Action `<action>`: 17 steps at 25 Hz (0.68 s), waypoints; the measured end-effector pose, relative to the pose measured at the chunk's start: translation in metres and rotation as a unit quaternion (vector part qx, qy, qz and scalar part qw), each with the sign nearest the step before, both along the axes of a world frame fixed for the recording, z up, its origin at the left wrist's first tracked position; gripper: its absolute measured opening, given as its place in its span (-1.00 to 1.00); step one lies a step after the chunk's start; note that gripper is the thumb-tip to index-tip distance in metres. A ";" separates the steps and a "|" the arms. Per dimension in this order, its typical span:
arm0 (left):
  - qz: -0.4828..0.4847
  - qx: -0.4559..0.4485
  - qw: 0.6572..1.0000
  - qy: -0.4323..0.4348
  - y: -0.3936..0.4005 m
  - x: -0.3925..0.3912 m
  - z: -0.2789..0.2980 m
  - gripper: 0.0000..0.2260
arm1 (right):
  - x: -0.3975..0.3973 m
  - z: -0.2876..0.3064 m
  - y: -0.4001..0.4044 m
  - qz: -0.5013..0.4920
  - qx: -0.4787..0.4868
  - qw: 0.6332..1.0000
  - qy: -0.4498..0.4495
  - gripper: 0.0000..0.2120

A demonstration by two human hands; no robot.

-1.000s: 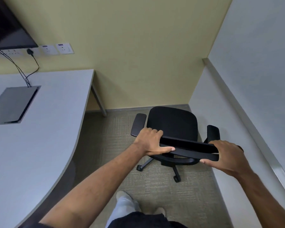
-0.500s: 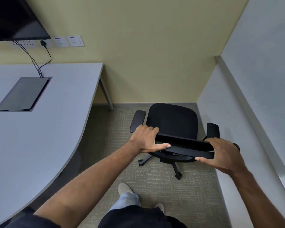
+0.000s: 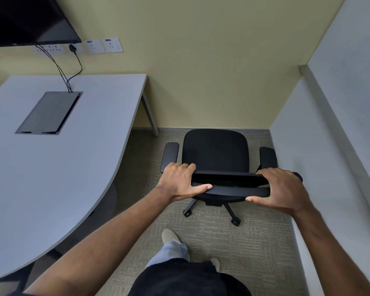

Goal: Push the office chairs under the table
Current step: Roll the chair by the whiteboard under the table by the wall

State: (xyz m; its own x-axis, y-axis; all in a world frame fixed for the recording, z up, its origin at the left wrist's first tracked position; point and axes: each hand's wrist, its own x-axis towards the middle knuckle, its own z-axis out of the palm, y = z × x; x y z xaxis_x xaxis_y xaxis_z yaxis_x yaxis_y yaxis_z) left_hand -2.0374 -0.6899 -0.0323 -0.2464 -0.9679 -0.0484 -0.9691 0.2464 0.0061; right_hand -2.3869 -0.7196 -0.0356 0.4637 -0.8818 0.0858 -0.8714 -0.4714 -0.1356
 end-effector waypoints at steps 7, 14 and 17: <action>0.074 -0.022 0.997 0.013 0.022 0.051 -0.007 -0.19 | 0.057 0.000 -0.033 0.078 0.008 0.997 0.005 0.00; 0.151 -0.034 0.988 0.020 0.029 0.091 -0.008 -0.18 | 0.123 0.001 -0.091 0.172 -0.005 0.985 0.005 -0.10; 0.179 -0.035 0.983 0.028 0.028 0.107 -0.010 -0.16 | 0.152 -0.002 -0.122 0.221 -0.019 0.975 -0.007 -0.12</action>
State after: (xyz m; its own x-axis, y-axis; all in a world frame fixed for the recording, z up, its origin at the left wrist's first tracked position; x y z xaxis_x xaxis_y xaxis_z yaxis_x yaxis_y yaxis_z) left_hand -1.9300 -0.6619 -0.0427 0.1109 -0.9935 0.0249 -0.9924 -0.1093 0.0565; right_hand -2.2345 -0.8417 -0.0377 0.7960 -0.5925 0.1238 -0.5805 -0.8052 -0.1214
